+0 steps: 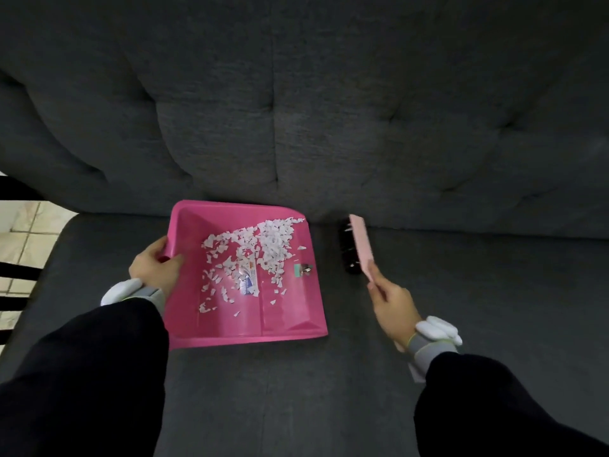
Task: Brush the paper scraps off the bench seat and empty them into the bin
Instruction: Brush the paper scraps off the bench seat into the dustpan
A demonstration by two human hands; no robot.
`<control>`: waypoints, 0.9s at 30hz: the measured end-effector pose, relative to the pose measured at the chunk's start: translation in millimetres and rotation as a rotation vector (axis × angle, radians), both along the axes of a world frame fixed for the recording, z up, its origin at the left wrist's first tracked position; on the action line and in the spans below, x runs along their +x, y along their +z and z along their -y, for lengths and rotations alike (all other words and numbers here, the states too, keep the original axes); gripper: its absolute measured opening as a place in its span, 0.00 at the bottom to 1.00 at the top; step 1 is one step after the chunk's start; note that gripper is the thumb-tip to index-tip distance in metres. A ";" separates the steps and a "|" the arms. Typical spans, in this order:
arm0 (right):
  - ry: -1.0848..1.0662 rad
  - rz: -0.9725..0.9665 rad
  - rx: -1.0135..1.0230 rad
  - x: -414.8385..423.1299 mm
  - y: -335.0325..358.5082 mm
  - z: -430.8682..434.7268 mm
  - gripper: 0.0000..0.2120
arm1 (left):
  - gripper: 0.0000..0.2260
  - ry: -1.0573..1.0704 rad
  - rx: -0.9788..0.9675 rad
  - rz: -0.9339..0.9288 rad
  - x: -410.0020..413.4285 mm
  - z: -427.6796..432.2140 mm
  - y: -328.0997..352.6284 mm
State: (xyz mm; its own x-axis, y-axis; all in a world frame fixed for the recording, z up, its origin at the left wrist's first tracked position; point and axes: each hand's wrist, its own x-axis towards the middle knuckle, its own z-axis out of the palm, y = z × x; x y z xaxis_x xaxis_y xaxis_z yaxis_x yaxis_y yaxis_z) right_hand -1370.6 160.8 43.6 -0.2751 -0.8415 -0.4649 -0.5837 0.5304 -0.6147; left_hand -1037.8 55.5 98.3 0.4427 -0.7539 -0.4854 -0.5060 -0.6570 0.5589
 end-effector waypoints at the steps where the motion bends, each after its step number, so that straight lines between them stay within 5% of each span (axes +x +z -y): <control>1: -0.071 -0.049 0.019 -12.2 2.3 -5.4 0.22 | 0.22 -0.005 0.002 -0.014 -6.1 -2.9 1.6; 7: -0.449 -0.337 0.192 -107.6 19.3 2.8 0.18 | 0.21 -0.023 -0.028 -0.065 -64.2 -12.6 0.2; 12: -0.659 -0.176 0.388 -146.8 23.2 43.3 0.19 | 0.20 0.043 -0.030 -0.071 -78.9 -9.9 -5.0; 27: 0.046 -0.005 0.345 -25.9 9.0 44.0 0.24 | 0.18 0.015 -0.054 -0.039 -74.2 -5.2 -0.3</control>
